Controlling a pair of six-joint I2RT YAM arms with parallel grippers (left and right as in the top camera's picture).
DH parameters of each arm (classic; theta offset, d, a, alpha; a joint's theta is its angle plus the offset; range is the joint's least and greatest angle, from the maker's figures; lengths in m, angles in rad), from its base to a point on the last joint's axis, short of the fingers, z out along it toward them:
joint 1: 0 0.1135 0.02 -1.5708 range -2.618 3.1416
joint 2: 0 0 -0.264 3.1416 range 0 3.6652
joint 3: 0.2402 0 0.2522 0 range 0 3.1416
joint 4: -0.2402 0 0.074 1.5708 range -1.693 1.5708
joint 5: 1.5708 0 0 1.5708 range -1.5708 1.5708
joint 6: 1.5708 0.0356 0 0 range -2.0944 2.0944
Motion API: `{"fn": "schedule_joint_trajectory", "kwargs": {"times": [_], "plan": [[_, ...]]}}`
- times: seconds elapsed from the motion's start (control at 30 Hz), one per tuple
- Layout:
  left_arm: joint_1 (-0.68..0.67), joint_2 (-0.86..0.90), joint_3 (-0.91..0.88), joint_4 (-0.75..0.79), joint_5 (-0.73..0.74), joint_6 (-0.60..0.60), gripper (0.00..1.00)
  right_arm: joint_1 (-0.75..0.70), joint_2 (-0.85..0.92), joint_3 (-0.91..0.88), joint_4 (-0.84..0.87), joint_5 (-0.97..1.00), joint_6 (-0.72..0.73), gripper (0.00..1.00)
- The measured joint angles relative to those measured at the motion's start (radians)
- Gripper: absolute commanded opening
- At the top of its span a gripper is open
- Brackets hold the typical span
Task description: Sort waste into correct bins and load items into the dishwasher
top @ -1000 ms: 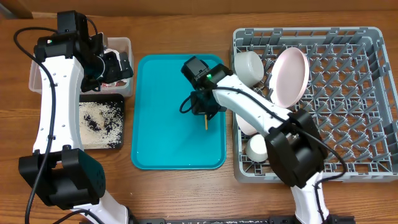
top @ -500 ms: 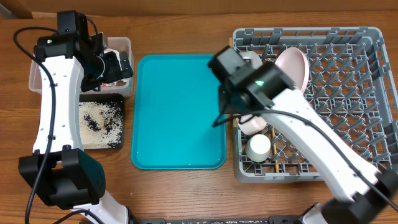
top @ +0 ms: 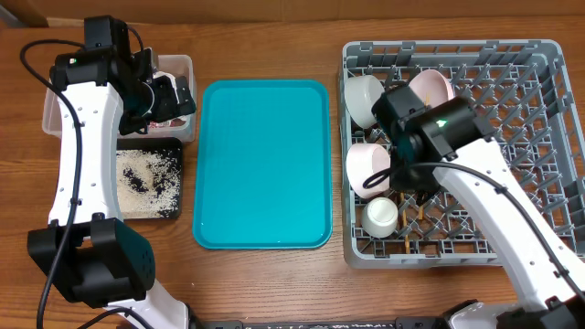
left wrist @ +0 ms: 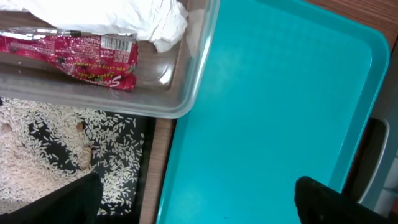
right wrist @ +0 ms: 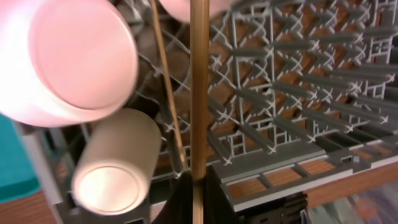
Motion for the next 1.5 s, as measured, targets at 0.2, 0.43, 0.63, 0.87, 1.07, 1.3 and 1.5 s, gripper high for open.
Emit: {"fn": "schedule_joint_trajectory", "kwargs": {"times": [0.2, 0.43, 0.63, 0.87, 1.07, 1.3, 1.5], "plan": [[0.000, 0.000, 0.000, 0.000, 0.000, 0.000, 1.00, -0.001, 0.002, -0.124, 0.056, -0.003, 0.006, 0.55], [0.000, 0.000, 0.000, 0.001, 0.000, 0.000, 1.00, -0.001, 0.002, -0.114, 0.045, -0.008, 0.022, 0.52], [0.000, 0.000, 0.000, 0.000, 0.000, 0.000, 1.00, -0.001, -0.041, 0.161, 0.013, -0.038, 0.027, 1.00], [0.000, 0.000, 0.000, 0.000, 0.000, 0.000, 1.00, -0.001, -0.253, 0.375, -0.054, -0.084, 0.026, 1.00], [0.000, 0.000, 0.000, 0.000, 0.000, 0.000, 1.00, -0.001, -0.290, 0.376, -0.081, -0.103, 0.027, 1.00], [0.000, 0.000, 0.000, 0.000, 0.000, 0.000, 1.00, -0.014, -0.298, 0.360, 0.034, -0.003, 0.049, 1.00], [0.000, 0.000, 0.000, 0.001, 0.000, 0.000, 1.00, -0.190, -0.488, 0.088, 0.395, -0.089, -0.105, 1.00]]}}
